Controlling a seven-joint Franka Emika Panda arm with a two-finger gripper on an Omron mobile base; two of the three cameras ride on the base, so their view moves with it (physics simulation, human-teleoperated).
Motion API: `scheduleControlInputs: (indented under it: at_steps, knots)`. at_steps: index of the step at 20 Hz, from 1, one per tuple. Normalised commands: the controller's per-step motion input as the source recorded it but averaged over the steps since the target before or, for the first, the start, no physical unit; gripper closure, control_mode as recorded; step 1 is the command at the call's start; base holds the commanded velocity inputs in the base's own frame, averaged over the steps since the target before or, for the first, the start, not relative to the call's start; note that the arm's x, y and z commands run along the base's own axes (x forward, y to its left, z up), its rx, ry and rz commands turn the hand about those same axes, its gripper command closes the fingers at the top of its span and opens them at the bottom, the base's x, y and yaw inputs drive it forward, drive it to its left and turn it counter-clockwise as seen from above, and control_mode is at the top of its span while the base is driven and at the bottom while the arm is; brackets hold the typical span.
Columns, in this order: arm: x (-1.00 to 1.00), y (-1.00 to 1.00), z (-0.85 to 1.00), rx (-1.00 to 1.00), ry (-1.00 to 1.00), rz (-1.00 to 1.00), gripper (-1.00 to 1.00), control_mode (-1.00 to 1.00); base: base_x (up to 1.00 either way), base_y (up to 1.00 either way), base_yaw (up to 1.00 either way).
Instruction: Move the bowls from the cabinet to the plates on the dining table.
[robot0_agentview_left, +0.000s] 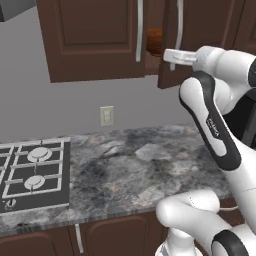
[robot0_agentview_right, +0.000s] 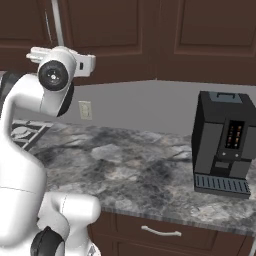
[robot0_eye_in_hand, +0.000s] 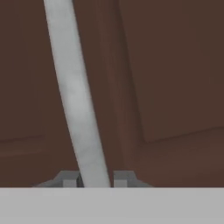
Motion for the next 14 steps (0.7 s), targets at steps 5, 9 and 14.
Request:
scheduleControlInputs:
  at_steps: [5,9,14]
  knots:
    - [-0.44,-0.47,0.0,0.07,0.07,0.02,1.0,-1.0,0.0,0.0,0.0]
    - [-0.42,-0.45,0.0,0.05,0.09,0.02,1.0,-1.0,0.0,0.0,0.0]
    - [-0.41,-0.44,0.0,0.05,0.09,0.02,1.0,-1.0,0.0,0.0,0.0]
